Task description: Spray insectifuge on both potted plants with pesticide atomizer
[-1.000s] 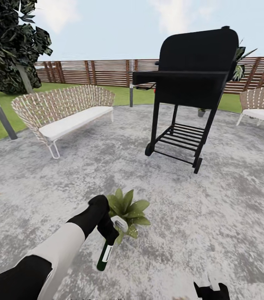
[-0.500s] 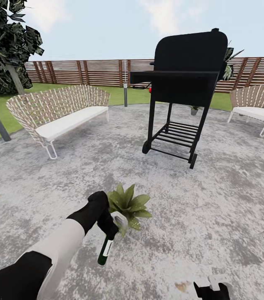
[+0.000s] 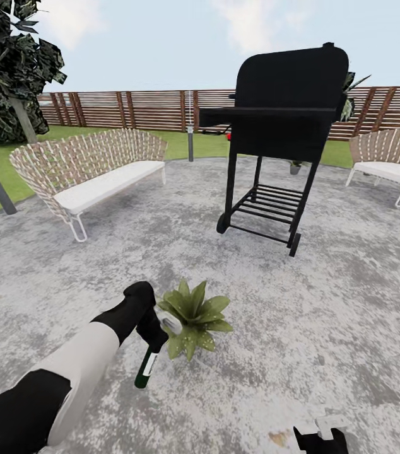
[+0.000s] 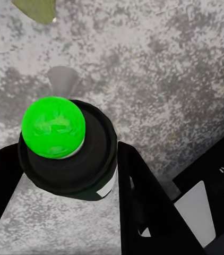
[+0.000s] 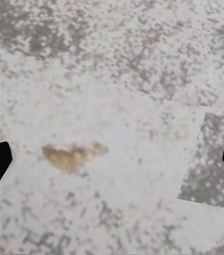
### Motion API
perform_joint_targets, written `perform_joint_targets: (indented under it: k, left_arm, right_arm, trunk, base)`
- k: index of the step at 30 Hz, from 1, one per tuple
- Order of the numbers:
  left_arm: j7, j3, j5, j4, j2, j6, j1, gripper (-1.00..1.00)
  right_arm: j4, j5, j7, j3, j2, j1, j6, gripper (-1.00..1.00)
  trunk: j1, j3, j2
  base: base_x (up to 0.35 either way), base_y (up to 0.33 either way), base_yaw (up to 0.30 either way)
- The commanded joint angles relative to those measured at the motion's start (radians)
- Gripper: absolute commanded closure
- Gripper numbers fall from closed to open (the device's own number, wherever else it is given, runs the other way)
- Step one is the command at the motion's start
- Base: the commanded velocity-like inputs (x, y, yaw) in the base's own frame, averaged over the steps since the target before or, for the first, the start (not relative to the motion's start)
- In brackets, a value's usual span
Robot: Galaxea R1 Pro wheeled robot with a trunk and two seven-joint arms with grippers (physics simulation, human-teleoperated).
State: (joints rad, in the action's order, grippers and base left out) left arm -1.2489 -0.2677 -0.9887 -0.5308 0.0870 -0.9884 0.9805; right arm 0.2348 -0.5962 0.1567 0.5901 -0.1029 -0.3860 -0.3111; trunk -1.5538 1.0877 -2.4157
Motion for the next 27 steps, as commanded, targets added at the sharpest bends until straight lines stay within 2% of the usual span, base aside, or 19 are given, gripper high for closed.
perform_joint_targets:
  k: [1, 5, 12, 19, 27]
  left_arm:
    - [-0.01, -0.001, -0.01, -0.002, 0.0, -0.007, 0.001, 1.0]
    - [-0.01, -0.002, -0.01, -0.002, 0.002, -0.008, 0.002, 1.0]
    - [-0.012, -0.002, -0.007, -0.002, 0.005, -0.009, 0.003, 1.0]
    - [-0.013, -0.002, -0.007, -0.007, 0.005, -0.009, 0.01, 1.0]
    - [-0.015, -0.002, -0.007, -0.014, 0.007, -0.009, 0.01, 1.0]
  right_arm:
    - [0.001, -0.003, 0.007, 0.009, 0.0, -0.001, -0.003, -1.0]
    - [0.0, -0.002, 0.007, 0.009, 0.0, -0.001, -0.003, -1.0]
    - [0.0, -0.002, 0.007, 0.01, 0.0, -0.001, -0.003, -1.0]
    - [0.0, -0.002, 0.007, 0.01, 0.0, -0.001, -0.003, -1.0]
    - [0.0, -0.002, 0.007, 0.009, 0.0, -0.001, -0.003, -1.0]
  trunk:
    - [0.0, 0.001, 0.0]
    - [0.0, 0.001, 0.0]
    - [0.0, 0.001, 0.0]
    - [0.0, 0.001, 0.0]
    - [0.0, 0.001, 0.0]
  base:
    - [0.216, 0.199, 0.0]
    - [0.197, 0.238, -0.047]
    - [0.016, 0.3, -0.28]
    - [0.0, 0.04, -0.267]
    - [0.089, 0.059, -0.017]
